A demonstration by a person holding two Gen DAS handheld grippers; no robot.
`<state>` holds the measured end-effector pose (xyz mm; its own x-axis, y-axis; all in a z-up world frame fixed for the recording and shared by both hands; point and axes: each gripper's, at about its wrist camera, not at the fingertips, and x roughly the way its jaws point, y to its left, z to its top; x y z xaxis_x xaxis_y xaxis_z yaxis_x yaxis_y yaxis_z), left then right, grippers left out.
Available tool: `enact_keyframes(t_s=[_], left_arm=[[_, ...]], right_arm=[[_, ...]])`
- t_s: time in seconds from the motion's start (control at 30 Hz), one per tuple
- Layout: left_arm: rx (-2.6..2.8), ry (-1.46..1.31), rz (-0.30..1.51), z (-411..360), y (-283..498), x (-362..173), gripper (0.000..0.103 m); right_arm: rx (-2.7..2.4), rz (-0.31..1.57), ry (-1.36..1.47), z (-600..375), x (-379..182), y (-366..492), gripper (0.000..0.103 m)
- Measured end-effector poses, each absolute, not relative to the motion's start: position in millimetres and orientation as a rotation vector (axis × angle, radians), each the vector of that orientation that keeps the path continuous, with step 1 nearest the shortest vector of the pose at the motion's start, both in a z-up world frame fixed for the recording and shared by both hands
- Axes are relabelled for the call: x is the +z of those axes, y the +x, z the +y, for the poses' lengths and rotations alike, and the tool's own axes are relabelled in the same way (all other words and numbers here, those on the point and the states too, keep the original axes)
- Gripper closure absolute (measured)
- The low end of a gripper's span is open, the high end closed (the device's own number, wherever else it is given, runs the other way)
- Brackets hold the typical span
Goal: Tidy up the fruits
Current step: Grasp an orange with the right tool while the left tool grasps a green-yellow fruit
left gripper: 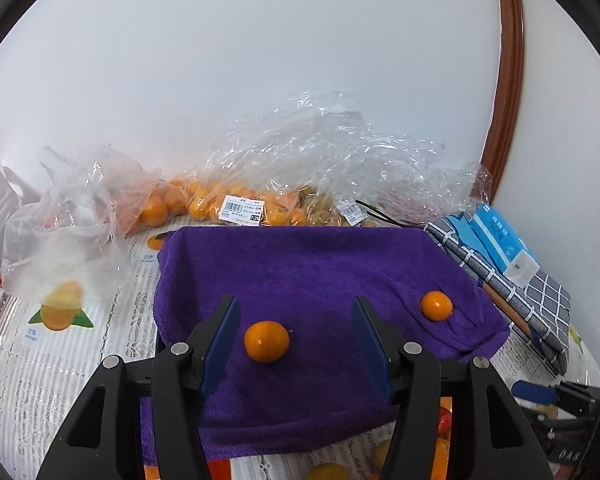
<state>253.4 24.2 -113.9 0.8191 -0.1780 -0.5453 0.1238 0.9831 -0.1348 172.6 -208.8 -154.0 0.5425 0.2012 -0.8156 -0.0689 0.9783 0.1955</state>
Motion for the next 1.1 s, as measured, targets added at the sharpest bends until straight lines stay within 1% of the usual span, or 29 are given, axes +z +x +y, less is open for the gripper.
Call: enact_keyframes(t_s=[0.1,0.2,0.27,0.3,0.33,0.6,0.77,1.0,1.03,1.1], left_arm=[[-0.16,-0.093,0.592,23.9,250.8,-114.8,0.048],[-0.158,-0.092,0.595,23.7,247.0,-114.8,0.048],[-0.15,-0.092,0.602,24.2,244.0,-114.0,0.048],[-0.147,-0.093,0.609,24.7,243.2,-114.1,0.048],[-0.144,-0.097,0.623,26.1,241.2,-114.1,0.048],[-0.141,-0.077,0.697,39.9,206.6,-115.9,0.048],[-0.166,-0.1,0.777,46.4,188.7,-129.1,0.048],[-0.195,-0.115,0.869,37.5,195.7,-150.9,0.048],[-0.207,-0.125,0.875,35.8,197.9,-152.1,0.049],[-0.233,-0.15,0.893,31.9,202.7,-155.8,0.054]], right_arm=[[0.178,0.989,0.132,-201.8,-156.9,168.3,0.049],[0.185,0.996,0.118,-195.0,-160.4,167.0,0.052],[0.191,0.991,0.12,-195.0,-160.3,167.9,0.06],[0.217,0.995,0.141,-195.9,-160.3,168.2,0.067],[0.229,0.999,0.153,-197.2,-160.3,169.9,0.07],[0.168,0.97,0.101,-206.8,-145.9,156.2,0.07],[0.15,0.985,0.068,-211.2,-155.5,152.3,0.07],[0.147,0.963,0.082,-210.7,-162.4,154.0,0.07],[0.147,0.959,0.085,-211.2,-162.0,153.6,0.07],[0.156,0.964,0.098,-212.7,-162.5,153.1,0.07]])
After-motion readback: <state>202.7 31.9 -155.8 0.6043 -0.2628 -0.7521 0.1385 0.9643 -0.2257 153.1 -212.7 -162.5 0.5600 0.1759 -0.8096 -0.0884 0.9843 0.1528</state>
